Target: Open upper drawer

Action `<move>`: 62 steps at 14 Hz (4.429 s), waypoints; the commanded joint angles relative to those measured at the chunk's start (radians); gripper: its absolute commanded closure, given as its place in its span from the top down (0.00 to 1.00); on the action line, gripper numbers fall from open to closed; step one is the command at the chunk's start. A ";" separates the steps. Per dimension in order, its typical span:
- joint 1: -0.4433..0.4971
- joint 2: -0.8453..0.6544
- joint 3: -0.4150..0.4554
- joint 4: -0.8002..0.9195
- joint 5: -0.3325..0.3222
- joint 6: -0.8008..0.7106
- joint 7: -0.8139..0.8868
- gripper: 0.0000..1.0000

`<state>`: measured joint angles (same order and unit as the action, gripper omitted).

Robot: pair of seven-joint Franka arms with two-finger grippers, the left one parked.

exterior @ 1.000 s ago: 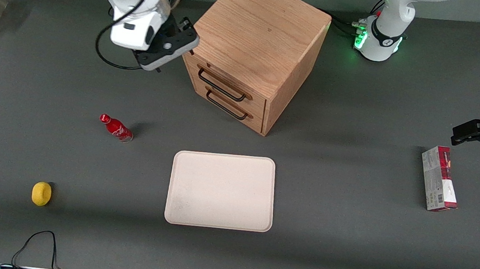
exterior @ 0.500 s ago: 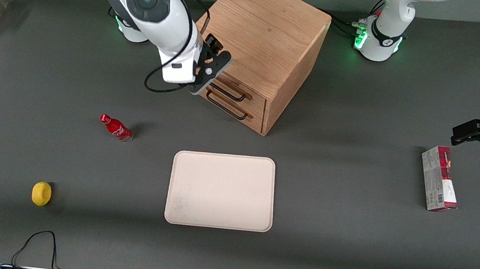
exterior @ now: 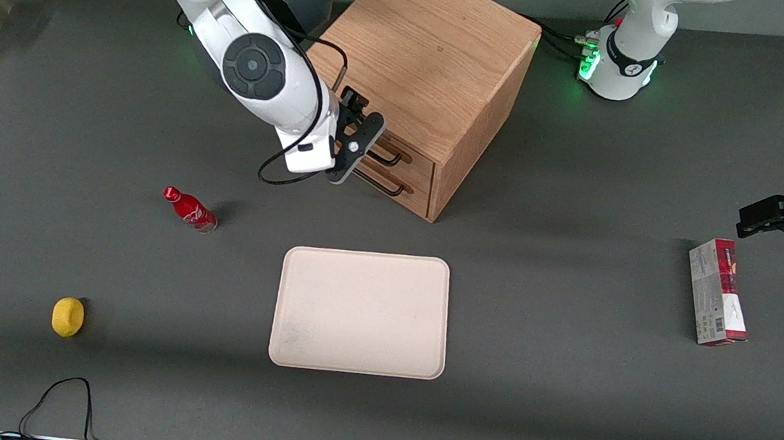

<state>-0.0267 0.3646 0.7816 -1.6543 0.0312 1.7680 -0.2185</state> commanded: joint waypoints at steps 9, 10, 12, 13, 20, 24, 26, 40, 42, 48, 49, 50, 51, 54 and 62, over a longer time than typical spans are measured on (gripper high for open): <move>0.001 0.062 -0.004 -0.021 -0.082 0.064 -0.096 1.00; 0.001 0.063 -0.004 -0.021 -0.089 0.065 -0.096 1.00; 0.001 0.088 -0.004 -0.019 -0.120 0.079 -0.099 1.00; 0.001 0.089 -0.004 -0.021 -0.122 0.091 -0.099 1.00; -0.009 0.099 -0.050 0.010 -0.142 0.094 -0.189 1.00; -0.010 0.112 -0.111 0.057 -0.142 0.091 -0.264 1.00; -0.010 0.122 -0.142 0.102 -0.140 0.087 -0.286 1.00; -0.012 0.212 -0.249 0.267 -0.215 0.087 -0.283 1.00; -0.012 0.212 -0.269 0.278 -0.215 0.088 -0.283 1.00; -0.012 0.123 -0.382 0.369 -0.209 0.024 -0.239 1.00; -0.013 0.114 -0.401 0.398 -0.202 -0.025 -0.240 1.00; -0.018 0.097 -0.404 0.433 -0.200 -0.098 -0.230 1.00; -0.025 0.070 -0.416 0.445 -0.192 -0.145 -0.202 1.00; -0.021 -0.066 -0.545 0.381 -0.027 -0.229 0.101 1.00; -0.024 -0.640 -0.692 -0.335 -0.019 -0.018 0.280 1.00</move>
<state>-0.0587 -0.1075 0.1145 -1.7823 -0.0081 1.6749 0.0190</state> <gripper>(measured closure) 0.000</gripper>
